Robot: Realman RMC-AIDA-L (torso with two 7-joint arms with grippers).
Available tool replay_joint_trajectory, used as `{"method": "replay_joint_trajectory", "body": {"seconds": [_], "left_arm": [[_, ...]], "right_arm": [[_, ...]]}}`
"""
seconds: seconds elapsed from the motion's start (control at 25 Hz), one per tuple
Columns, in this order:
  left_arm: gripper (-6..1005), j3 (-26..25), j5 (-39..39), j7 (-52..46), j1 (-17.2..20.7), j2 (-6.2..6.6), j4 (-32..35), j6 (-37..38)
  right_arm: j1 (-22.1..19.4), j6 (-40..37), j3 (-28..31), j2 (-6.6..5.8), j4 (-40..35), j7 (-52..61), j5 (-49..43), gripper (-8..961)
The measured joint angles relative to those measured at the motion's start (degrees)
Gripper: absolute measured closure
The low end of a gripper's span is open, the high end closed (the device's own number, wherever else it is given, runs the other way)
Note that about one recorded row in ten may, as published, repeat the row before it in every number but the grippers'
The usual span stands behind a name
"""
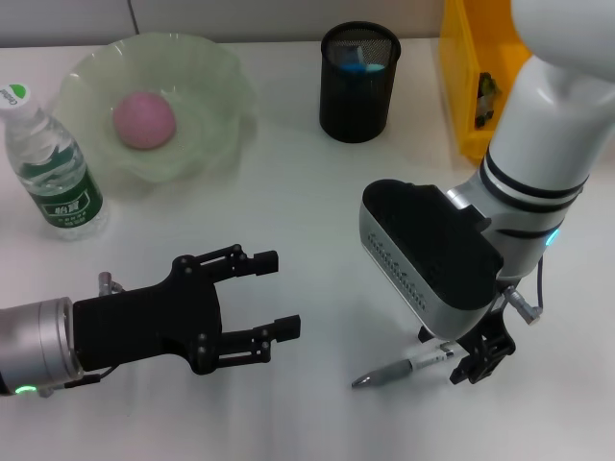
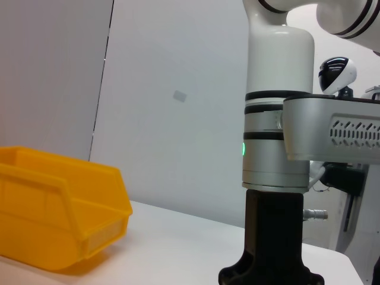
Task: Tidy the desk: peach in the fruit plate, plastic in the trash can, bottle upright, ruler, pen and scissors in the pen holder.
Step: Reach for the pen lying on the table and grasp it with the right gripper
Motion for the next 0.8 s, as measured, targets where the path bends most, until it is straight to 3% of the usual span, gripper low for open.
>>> {"method": "replay_joint_trajectory", "body": {"seconds": [0.32, 0.8], "left_arm": [[217, 0.0, 0.0, -0.2, 0.0, 0.01, 0.0, -0.1], [216, 0.0, 0.0, -0.2, 0.2, 0.10, 0.0, 0.0]], "right_arm": [[-0.4, 1.1, -1.0, 0.00, -0.3, 0.3, 0.4, 544], [-1.0, 2.7, -2.7, 0.00, -0.3, 0.7, 1.0, 568]]}}
